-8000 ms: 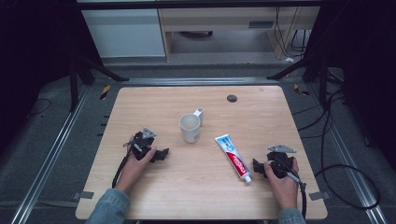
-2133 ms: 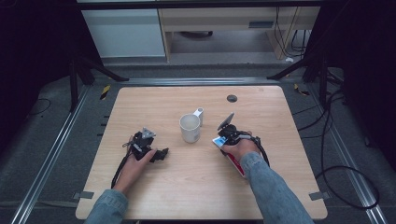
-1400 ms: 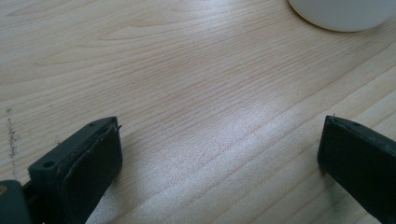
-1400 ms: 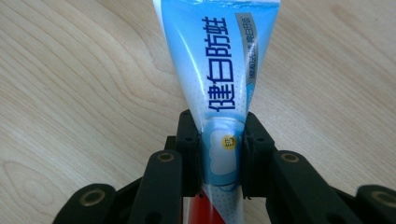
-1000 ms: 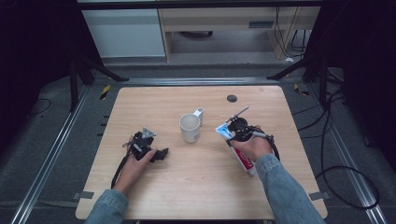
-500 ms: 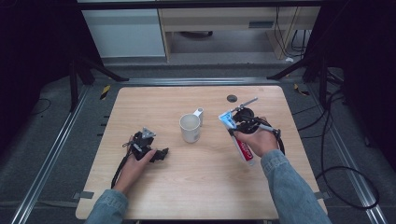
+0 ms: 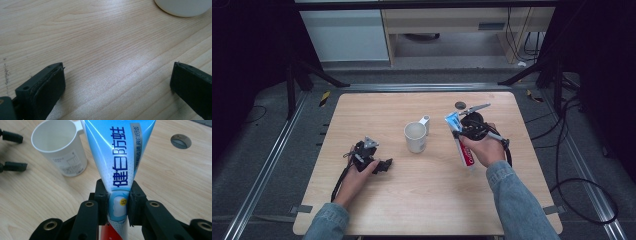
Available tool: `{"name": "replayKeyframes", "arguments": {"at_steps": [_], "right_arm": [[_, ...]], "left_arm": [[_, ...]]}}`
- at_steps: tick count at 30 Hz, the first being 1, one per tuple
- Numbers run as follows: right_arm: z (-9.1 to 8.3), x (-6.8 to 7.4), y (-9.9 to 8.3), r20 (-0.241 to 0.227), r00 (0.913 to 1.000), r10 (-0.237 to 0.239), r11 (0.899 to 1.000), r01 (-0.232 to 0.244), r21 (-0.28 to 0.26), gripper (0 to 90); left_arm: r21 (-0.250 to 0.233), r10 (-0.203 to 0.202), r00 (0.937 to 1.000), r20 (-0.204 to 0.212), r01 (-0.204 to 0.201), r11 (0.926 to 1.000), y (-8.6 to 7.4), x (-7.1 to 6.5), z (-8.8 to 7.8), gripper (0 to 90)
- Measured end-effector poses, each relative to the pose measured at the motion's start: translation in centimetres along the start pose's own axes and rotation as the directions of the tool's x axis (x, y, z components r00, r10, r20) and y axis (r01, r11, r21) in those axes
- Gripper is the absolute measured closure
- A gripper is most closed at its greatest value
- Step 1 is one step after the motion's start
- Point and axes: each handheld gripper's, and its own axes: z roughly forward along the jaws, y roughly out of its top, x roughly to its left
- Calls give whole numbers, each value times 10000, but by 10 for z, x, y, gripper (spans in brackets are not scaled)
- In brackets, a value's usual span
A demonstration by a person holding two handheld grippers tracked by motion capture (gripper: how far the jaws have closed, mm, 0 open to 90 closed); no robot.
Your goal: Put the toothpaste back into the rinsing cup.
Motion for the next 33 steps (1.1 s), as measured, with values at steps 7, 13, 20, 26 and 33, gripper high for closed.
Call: {"name": "replayKeyframes", "arguments": {"at_steps": [7, 13, 20, 26, 33], "right_arm": [[0, 5, 3, -108, 9999, 66, 9989, -71, -472, 737], [0, 10, 7, -232, 9995, 208, 9957, -228, -903, 736], [1, 16, 13, -357, 9991, 235, 9913, -279, -1284, 735], [-3, 21, 21, -255, 9994, 241, 9857, -280, -1663, 735], [-5, 24, 28, -170, 9996, 228, 9790, -258, -2020, 735]], "left_arm": [[-1, -1, 10000, 0, 1, 10000, 0, 0, 0, 0], [1, -1, 10000, 2, 1, 10000, 0, 0, 0, 0], [2, 3, 10000, 1, -3, 10000, 0, 0, 0, 0], [0, 0, 10000, 1, 0, 10000, 0, 0, 0, 0], [-24, -23, 10000, -1, 23, 10000, 0, 0, 0, 0]]}}
